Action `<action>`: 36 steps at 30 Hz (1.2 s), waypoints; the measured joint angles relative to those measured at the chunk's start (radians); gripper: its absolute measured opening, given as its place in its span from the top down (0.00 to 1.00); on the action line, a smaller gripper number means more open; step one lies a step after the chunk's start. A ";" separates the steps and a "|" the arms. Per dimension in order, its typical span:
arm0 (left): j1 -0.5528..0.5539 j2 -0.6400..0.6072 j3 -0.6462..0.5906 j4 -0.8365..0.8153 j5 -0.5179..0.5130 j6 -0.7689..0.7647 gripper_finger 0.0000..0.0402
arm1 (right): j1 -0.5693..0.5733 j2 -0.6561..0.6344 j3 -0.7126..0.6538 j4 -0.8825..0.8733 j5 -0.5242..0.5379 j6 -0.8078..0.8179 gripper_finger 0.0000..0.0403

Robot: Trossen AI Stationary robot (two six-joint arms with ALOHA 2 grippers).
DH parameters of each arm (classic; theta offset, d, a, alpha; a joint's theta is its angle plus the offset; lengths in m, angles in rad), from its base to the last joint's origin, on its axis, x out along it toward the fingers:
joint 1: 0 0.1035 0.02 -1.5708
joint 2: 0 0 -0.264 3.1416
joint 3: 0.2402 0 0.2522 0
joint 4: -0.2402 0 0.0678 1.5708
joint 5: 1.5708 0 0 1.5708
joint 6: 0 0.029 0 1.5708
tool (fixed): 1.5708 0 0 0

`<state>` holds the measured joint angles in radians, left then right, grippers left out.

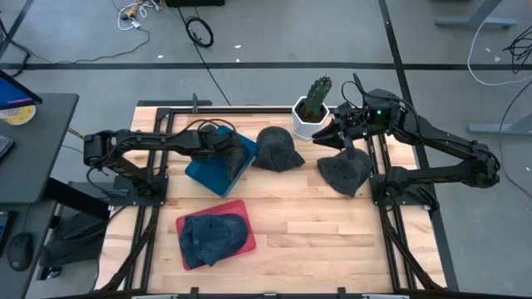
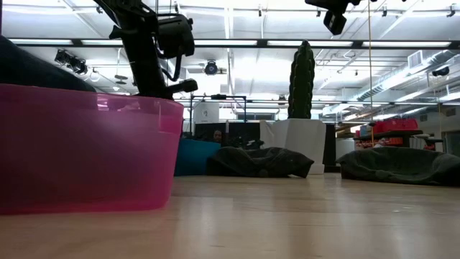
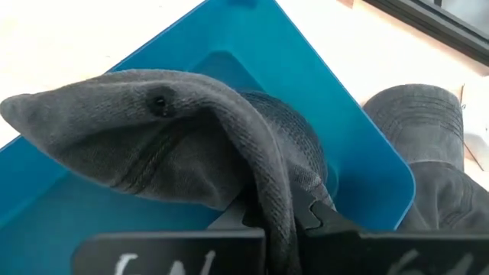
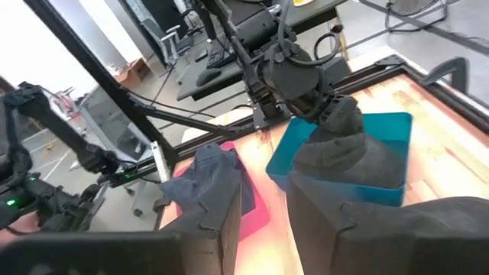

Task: Pick & Place hat
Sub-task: Put the middle black cap into the blue bin

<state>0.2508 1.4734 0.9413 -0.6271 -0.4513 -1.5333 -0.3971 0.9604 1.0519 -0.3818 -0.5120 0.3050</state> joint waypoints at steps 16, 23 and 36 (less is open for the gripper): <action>0.035 0.114 0.000 0.060 0.041 -0.001 0.99 | 0.000 0.000 0.000 -0.002 0.003 0.000 0.73; 0.034 0.114 0.000 0.080 0.046 -0.005 0.91 | 0.000 0.000 0.000 -0.005 0.002 0.000 0.73; 0.027 0.083 0.003 0.137 0.055 0.039 0.57 | -0.003 0.000 0.000 -0.083 0.017 0.000 0.69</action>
<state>0.2775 1.5568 0.9447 -0.4906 -0.3964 -1.4943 -0.3996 0.9604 1.0519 -0.4650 -0.4949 0.3050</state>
